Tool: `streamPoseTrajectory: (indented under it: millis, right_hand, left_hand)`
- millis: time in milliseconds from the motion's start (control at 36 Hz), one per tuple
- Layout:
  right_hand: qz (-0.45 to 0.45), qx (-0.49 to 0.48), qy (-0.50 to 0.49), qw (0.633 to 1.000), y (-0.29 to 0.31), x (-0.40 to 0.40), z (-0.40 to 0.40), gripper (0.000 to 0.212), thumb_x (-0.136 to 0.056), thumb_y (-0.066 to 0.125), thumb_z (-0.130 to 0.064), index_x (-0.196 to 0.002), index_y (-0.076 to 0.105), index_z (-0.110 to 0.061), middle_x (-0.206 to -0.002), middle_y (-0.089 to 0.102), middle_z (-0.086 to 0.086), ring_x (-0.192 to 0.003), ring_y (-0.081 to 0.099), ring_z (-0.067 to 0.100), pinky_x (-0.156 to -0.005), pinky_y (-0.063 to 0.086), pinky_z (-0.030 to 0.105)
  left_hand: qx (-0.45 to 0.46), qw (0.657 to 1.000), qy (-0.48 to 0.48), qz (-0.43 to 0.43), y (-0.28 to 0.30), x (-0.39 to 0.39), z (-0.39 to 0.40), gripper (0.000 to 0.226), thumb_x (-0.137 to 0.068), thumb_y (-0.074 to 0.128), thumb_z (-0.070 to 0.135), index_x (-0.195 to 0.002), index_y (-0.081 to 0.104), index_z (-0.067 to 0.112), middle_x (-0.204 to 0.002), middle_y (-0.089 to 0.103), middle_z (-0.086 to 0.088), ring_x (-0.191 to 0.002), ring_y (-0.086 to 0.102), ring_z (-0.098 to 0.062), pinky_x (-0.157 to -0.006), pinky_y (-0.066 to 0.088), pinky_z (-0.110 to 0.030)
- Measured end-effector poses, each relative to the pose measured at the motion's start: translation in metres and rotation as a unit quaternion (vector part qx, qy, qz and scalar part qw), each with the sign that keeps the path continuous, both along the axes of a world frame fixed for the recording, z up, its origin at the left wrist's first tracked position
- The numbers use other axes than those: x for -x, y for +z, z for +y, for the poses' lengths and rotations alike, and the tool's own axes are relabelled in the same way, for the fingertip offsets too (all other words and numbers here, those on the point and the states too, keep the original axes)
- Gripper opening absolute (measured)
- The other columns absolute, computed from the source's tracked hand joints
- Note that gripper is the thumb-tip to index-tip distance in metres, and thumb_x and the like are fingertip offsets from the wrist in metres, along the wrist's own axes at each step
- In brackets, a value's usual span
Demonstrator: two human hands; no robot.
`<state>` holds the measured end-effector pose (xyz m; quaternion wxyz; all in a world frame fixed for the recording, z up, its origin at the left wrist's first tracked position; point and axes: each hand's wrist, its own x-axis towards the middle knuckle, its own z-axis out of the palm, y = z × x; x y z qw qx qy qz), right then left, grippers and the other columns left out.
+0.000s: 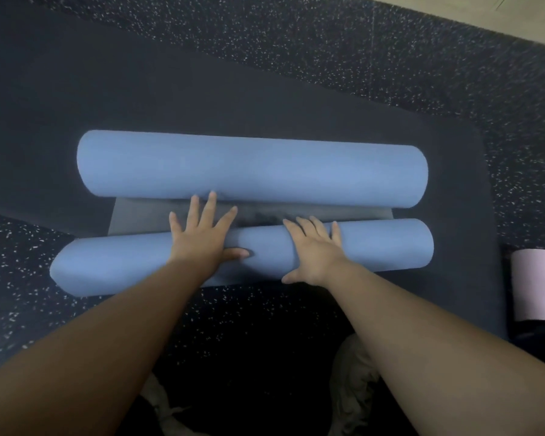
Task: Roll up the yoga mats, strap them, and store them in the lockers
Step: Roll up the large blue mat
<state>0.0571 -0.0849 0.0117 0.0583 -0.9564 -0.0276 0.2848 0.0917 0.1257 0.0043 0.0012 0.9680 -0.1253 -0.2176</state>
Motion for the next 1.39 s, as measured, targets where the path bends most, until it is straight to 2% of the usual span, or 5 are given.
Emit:
streamPoseTrajectory:
  millis: [361,639,917,1222,1389]
  right_hand:
    - [0.015,-0.019,-0.017,1.0,0.001,-0.026,-0.002,0.107,-0.084,0.068,-0.051,-0.155,-0.008,-0.025,-0.163,-0.01,-0.001,-0.149,-0.015,0.021,-0.115,-0.013,0.053]
    - [-0.005,-0.041,-0.057,0.998,0.003,-0.04,-0.012,0.127,-0.068,0.079,-0.058,-0.155,-0.008,-0.025,-0.161,-0.022,-0.001,-0.148,-0.021,0.022,-0.118,-0.007,0.046]
    - [-0.002,-0.094,-0.084,0.992,0.004,-0.067,-0.025,0.128,-0.067,0.078,-0.061,-0.155,-0.009,-0.03,-0.16,-0.023,-0.01,-0.148,-0.021,0.02,-0.118,-0.005,0.053]
    - [-0.137,-0.104,-0.093,0.981,-0.011,-0.058,-0.005,0.065,-0.102,0.033,-0.048,-0.156,0.005,-0.025,-0.163,-0.01,-0.009,-0.149,-0.012,0.013,-0.117,-0.013,0.045]
    - [-0.174,-0.058,-0.034,0.982,-0.022,-0.043,-0.001,0.089,-0.09,0.049,-0.062,-0.156,0.007,-0.019,-0.162,0.003,-0.001,-0.15,-0.008,0.018,-0.115,-0.016,0.047]
  left_hand:
    - [0.04,0.998,0.013,-0.047,-0.015,-0.011,-0.011,0.057,-0.099,0.012,0.053,-0.153,0.01,0.035,-0.162,-0.008,-0.004,-0.148,-0.013,-0.025,-0.117,0.004,-0.057]
    - [0.037,0.998,-0.018,-0.057,-0.012,-0.01,-0.012,0.105,-0.063,0.003,0.084,-0.153,0.015,0.031,-0.162,-0.006,-0.006,-0.149,-0.011,-0.025,-0.117,-0.001,-0.055]
    - [0.102,0.978,-0.102,-0.15,-0.035,0.003,-0.009,0.084,-0.072,0.035,0.076,-0.138,0.039,0.024,-0.14,0.051,-0.014,-0.133,0.042,-0.038,-0.1,0.031,-0.069]
    - [0.047,0.998,-0.033,-0.019,-0.015,-0.07,-0.02,0.083,-0.076,0.03,0.083,-0.149,0.015,0.047,-0.163,0.0,-0.006,-0.148,-0.011,-0.03,-0.115,-0.002,-0.058]
    - [0.043,0.998,-0.03,-0.027,-0.014,-0.081,-0.02,0.083,-0.075,0.026,0.084,-0.149,0.015,0.048,-0.16,-0.02,-0.005,-0.146,-0.021,-0.03,-0.115,-0.005,-0.06]
